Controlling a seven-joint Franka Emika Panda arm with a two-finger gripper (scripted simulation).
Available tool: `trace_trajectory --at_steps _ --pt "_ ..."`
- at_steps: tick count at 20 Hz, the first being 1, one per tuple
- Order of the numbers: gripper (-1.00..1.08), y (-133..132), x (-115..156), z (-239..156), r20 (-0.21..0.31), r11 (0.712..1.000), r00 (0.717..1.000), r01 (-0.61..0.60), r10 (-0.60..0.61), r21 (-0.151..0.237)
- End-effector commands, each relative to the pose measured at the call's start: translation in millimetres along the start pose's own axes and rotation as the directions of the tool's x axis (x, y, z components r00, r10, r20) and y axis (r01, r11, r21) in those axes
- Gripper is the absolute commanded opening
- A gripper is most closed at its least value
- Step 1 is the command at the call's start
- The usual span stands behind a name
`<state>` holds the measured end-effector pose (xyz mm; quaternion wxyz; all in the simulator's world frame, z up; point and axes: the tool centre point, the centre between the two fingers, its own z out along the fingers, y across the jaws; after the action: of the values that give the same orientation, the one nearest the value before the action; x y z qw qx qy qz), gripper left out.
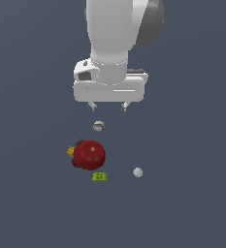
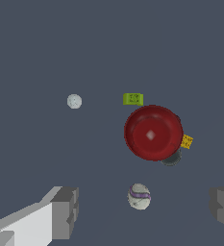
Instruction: Pick up a designated object from a clutter of objects.
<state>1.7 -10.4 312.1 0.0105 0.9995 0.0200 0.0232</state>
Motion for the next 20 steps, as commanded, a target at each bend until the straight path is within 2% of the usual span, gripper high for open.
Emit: trace_trajectory --at_steps 1,9,20 --pt "1.0 5.1 -5.3 18.1 0.004 1.0 1.0 -0.014 0.014 0.003" --pt "1.0 25.7 -37.9 92.4 0.018 0.997 0.997 -0.078 0.078 0.014" --pt "1.0 49.1 -107.3 181.2 0.039 0.985 0.984 -0.174 0.174 0.017"
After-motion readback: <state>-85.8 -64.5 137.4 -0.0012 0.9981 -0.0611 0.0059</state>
